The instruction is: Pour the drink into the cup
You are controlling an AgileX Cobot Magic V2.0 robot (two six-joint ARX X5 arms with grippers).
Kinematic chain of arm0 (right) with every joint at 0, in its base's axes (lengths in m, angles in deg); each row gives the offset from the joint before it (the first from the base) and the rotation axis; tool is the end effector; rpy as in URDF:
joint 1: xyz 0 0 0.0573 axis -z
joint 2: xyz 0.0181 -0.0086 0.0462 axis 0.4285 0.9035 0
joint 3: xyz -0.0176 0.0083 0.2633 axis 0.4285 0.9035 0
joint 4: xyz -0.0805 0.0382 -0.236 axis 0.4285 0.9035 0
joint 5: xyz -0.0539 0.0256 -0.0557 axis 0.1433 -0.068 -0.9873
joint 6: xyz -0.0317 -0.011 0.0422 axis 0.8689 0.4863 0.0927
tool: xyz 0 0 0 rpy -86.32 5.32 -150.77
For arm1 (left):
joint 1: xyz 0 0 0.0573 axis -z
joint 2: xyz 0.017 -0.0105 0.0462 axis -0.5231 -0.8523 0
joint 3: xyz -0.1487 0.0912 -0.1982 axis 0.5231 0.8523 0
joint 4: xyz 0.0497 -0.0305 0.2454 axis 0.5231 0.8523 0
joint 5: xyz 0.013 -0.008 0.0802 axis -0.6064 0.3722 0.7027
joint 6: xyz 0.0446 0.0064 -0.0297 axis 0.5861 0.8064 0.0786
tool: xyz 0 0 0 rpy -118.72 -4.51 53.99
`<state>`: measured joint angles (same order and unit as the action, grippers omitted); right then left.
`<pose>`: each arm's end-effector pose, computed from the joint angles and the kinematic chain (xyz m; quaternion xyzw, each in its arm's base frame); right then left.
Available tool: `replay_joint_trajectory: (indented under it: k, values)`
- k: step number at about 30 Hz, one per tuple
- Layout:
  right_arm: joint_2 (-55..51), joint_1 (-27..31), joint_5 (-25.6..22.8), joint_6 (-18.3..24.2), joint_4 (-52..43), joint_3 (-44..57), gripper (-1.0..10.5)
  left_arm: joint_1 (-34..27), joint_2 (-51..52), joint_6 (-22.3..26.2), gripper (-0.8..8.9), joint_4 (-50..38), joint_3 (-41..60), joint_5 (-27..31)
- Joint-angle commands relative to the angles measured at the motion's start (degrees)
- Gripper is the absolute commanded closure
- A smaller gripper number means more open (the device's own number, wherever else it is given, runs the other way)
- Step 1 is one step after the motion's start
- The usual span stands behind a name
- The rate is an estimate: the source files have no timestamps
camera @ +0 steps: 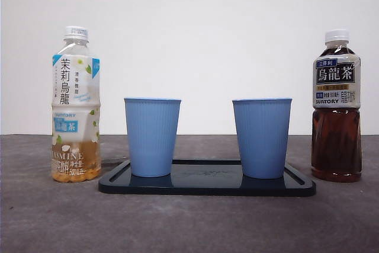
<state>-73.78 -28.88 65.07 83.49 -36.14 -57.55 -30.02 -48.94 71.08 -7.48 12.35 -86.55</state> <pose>0.0934 0.0112 0.2417 0.0258 0.0326 0.1238 0.9914 0.0948 -0.0041 0.1573 -0.0223 0.0745 -0.0368 0.9963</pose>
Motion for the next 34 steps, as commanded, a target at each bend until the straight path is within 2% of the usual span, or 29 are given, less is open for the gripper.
replay_joint_trajectory:
  k: [1, 4, 9, 12, 18, 34]
  values:
    - [-3.93, 0.0, -5.66, 0.7, -1.2, 7.23, 9.3, -0.11, 0.11, -0.15, 7.94, -0.87, 1.18, 0.13]
    - [-6.86, 0.0, -9.4, 0.7, -1.29, 12.46, 9.3, -0.11, 0.11, -0.15, 7.94, -0.87, 1.18, 0.15]
    - [-10.29, 0.0, -12.39, 1.07, -1.22, 17.25, 9.3, -0.11, 0.11, -0.15, 7.94, -0.87, 1.18, 0.15]
    - [-11.87, -0.02, -12.39, 1.25, -0.11, 18.23, 9.3, -0.11, 0.11, -0.15, 7.94, -0.85, 1.18, 0.15]
    - [-11.78, 0.17, -12.37, 5.16, -0.31, 18.23, 9.3, -0.11, 0.11, -0.15, 7.94, -0.87, 1.18, 0.15]
    - [-11.78, 0.28, -12.37, 5.11, -1.29, 18.23, 9.3, -0.11, 0.11, -0.15, 7.94, -0.87, 1.18, 0.15]
